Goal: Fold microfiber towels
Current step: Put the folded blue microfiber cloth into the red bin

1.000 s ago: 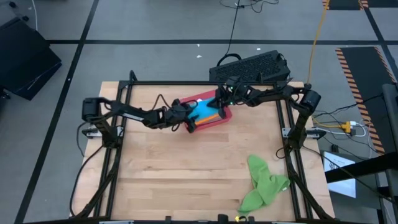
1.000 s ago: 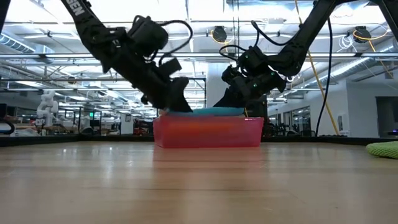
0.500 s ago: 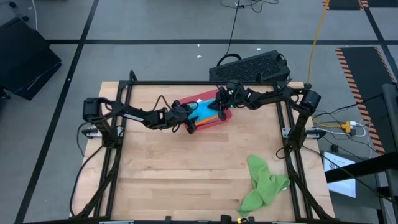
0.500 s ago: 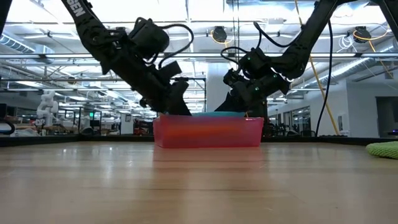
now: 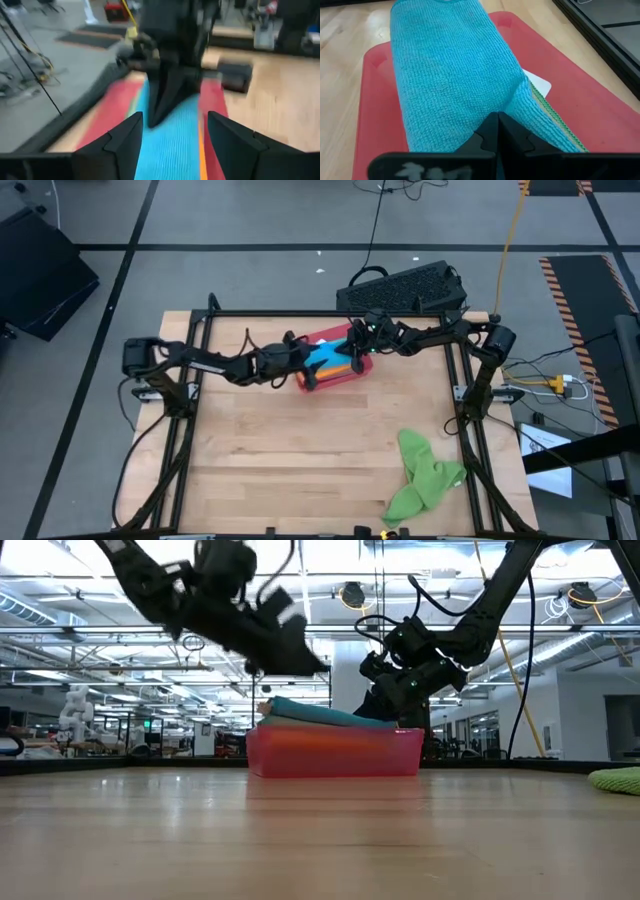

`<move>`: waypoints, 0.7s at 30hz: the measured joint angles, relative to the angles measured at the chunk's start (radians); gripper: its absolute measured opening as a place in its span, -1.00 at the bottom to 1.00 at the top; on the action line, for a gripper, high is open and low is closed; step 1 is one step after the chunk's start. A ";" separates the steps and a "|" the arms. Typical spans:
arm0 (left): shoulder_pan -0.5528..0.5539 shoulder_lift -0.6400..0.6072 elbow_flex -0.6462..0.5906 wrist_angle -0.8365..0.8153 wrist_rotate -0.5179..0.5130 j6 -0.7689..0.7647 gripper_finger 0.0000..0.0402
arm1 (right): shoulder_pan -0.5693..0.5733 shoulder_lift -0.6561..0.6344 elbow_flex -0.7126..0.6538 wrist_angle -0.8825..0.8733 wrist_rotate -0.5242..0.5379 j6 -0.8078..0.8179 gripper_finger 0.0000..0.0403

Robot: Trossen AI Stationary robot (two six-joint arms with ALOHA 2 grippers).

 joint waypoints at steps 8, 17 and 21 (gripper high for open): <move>0.046 0.156 -0.001 0.006 0.099 -0.059 -0.03 | 0.000 0.001 0.000 0.000 0.000 -0.001 -1.00; 0.047 0.173 0.001 -0.017 0.157 -0.095 -0.48 | 0.000 -0.002 0.000 0.000 -0.002 -0.019 -1.00; 0.043 0.132 -0.001 -0.013 0.178 -0.095 -0.46 | 0.000 -0.003 0.000 -0.001 -0.003 -0.019 -1.00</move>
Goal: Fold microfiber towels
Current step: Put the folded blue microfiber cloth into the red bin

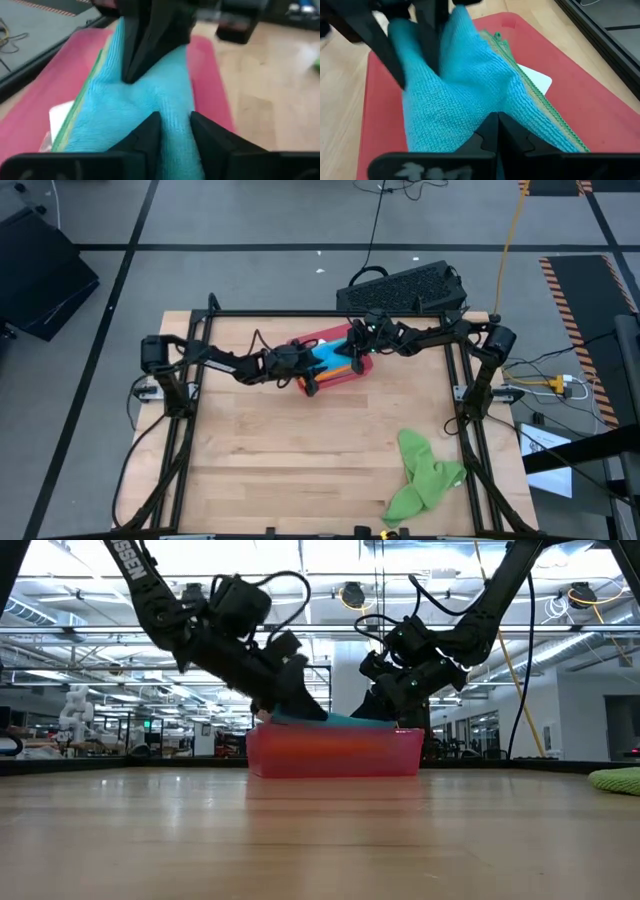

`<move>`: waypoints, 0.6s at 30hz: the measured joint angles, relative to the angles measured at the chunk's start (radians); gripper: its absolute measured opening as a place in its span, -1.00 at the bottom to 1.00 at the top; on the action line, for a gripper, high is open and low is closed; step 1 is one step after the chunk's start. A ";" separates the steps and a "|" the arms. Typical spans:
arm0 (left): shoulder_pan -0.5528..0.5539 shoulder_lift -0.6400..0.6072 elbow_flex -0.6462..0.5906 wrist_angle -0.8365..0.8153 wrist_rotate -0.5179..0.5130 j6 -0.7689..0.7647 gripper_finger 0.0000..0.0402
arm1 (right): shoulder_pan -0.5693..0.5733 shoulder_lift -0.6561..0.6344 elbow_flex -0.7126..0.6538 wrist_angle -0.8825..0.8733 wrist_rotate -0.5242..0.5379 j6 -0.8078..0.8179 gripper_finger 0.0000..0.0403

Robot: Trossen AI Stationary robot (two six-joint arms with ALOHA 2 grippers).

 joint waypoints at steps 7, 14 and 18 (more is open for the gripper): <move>-0.001 -0.090 0.000 0.034 -0.027 0.014 -0.07 | 0.000 0.000 0.000 -0.004 0.001 0.000 -1.00; 0.029 -0.045 0.000 0.085 -0.060 0.035 -0.10 | 0.007 -0.001 0.000 -0.003 0.002 0.000 -1.00; 0.052 0.025 -0.001 0.086 -0.054 -0.009 -0.36 | 0.014 -0.001 0.000 0.000 0.003 -0.003 -1.00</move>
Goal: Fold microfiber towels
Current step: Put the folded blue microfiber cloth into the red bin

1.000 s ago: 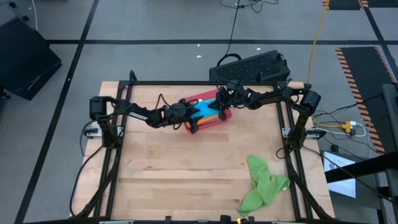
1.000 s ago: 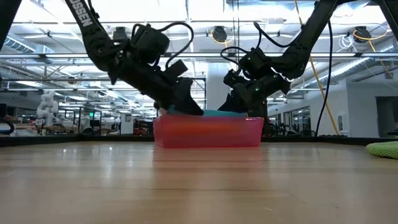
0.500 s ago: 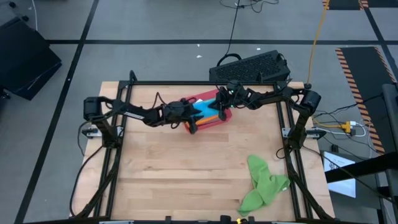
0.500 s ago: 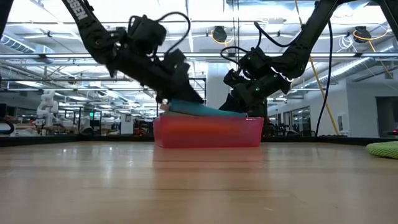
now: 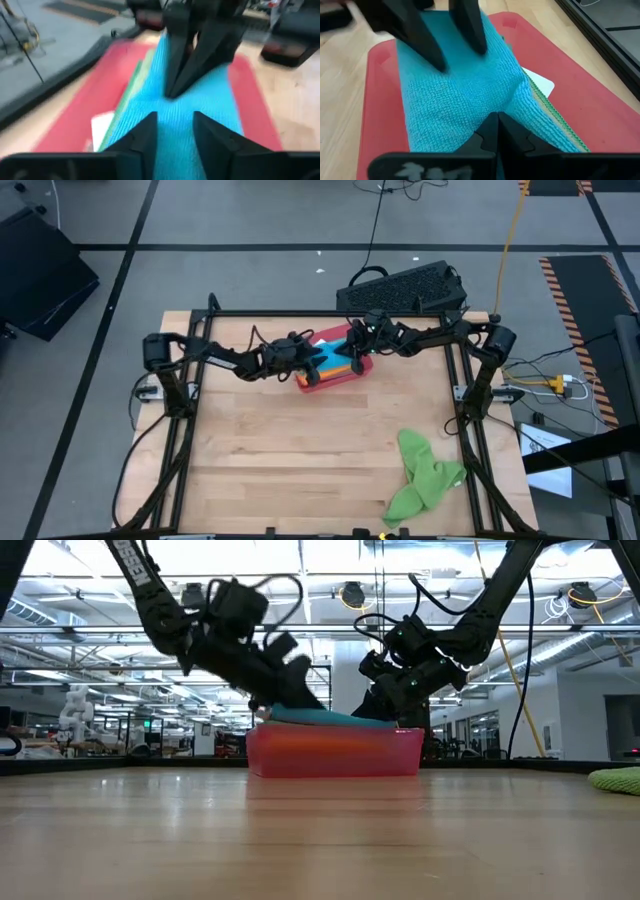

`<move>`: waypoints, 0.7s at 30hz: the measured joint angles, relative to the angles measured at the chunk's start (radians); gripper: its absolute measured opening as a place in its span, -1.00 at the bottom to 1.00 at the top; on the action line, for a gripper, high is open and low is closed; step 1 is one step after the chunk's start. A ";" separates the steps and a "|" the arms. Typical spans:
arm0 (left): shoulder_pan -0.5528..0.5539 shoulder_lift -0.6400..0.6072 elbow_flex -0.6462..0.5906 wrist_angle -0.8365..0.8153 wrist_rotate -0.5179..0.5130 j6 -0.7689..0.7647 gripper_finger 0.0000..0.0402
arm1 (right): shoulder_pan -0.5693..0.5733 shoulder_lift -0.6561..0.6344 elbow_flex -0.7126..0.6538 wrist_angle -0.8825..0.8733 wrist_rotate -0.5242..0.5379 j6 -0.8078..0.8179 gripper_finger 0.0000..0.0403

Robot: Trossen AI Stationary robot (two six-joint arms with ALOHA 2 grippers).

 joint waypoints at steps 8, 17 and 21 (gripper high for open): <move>0.002 0.070 0.004 0.004 0.022 -0.010 -0.76 | 0.000 0.000 0.000 0.001 0.000 -0.001 -1.00; 0.001 0.072 0.003 -0.020 0.023 -0.011 -0.90 | 0.000 -0.082 -0.002 -0.019 -0.001 0.000 -1.00; 0.001 0.072 0.003 -0.024 0.023 -0.012 -0.85 | 0.001 -0.136 -0.002 -0.036 -0.007 0.000 -1.00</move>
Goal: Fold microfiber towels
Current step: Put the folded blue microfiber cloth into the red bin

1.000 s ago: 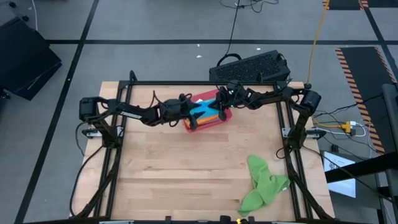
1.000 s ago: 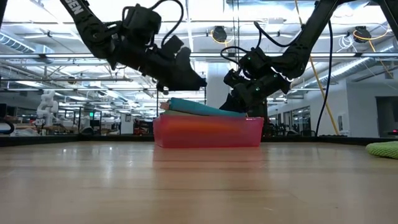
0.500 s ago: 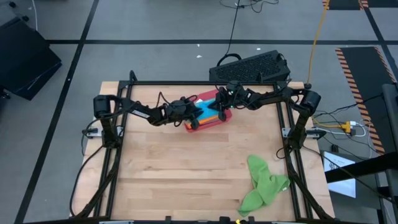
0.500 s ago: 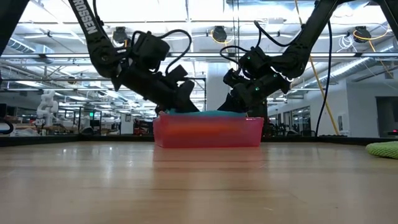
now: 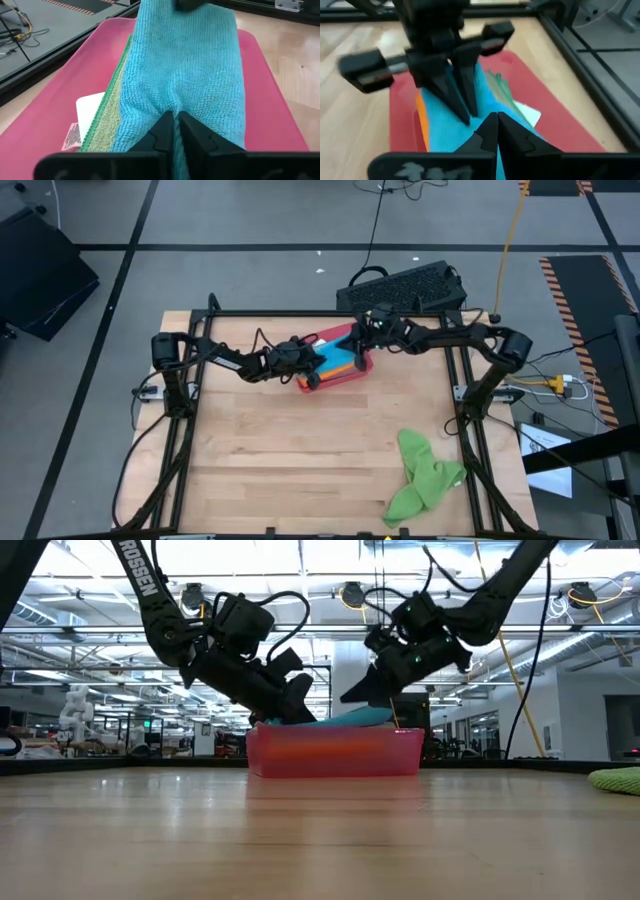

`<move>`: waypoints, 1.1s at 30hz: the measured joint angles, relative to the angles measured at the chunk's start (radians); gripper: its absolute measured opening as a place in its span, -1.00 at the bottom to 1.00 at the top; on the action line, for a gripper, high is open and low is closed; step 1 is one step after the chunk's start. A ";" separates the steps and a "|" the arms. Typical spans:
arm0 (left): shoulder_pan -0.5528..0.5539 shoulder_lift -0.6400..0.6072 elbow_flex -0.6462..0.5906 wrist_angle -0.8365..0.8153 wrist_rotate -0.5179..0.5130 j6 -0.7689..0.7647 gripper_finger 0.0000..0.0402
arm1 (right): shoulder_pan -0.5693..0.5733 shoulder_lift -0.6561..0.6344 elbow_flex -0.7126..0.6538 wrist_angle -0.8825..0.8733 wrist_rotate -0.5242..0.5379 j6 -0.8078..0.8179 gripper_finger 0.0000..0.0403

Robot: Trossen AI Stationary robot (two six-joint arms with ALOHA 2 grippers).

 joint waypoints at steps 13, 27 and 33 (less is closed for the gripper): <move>-0.001 0.002 -0.002 0.024 0.003 0.000 -0.79 | 0.036 0.041 0.002 0.283 -0.127 0.054 -1.00; -0.013 0.002 -0.003 0.028 0.000 0.024 -0.79 | 0.029 0.249 0.038 0.304 -0.178 0.056 -1.00; -0.014 -0.009 -0.003 0.011 -0.006 0.026 -0.79 | 0.028 0.293 0.050 0.304 -0.179 0.060 -1.00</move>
